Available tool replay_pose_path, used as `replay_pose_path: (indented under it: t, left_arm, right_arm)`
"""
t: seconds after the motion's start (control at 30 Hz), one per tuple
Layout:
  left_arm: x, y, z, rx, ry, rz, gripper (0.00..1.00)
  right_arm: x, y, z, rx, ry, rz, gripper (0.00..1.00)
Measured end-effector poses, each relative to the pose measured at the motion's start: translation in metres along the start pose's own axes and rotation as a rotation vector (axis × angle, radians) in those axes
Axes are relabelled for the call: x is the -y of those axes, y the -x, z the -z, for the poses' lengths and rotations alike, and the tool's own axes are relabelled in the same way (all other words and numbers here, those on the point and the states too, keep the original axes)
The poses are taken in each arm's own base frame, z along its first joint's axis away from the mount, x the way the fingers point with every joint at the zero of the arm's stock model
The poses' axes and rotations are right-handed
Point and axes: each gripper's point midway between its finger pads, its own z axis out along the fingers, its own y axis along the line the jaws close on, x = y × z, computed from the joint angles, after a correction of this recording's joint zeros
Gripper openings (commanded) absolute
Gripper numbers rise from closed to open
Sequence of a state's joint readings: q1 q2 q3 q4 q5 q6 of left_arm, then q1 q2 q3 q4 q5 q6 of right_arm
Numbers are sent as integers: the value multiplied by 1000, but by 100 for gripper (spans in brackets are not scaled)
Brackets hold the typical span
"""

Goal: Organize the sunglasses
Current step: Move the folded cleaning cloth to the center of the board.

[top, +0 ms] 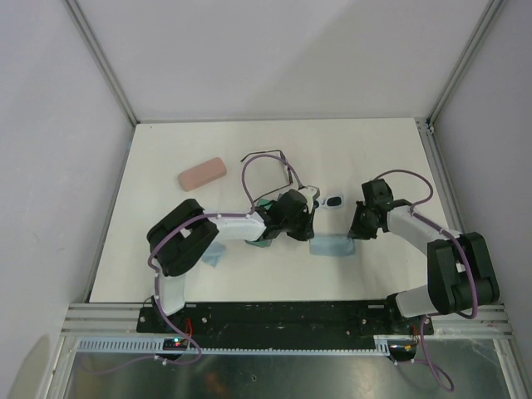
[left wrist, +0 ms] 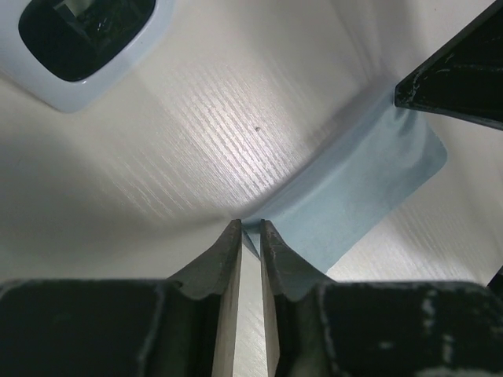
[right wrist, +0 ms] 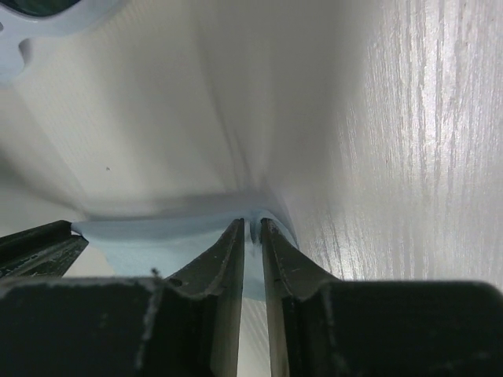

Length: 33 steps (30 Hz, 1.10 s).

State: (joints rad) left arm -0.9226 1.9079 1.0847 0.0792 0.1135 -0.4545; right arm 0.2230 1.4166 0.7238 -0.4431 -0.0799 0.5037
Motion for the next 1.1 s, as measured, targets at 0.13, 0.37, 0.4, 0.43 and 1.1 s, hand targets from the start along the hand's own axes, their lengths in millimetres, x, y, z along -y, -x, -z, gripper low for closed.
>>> replay_pose_path:
  t: [0.13,0.37,0.4,0.43,1.1]
  left_arm:
    - [0,0,-1,-1,1,0,28]
    - [1,1,-1,0,-6,0,24]
    - [2,2,-1,1,-7,0,22]
    - [3,3,-1,2,-9,0,19]
    - [0,0,-8,-21,-18,7,0]
  right_arm:
    - [0,3,2,6,-3,6,22]
    - [8,4,5,10,-31,-2,14]
    - [9,4,5,10,-38,-1,13]
    - [11,4,5,9,-41,-1,12]
    - [11,11,7,11,-25,-11,0]
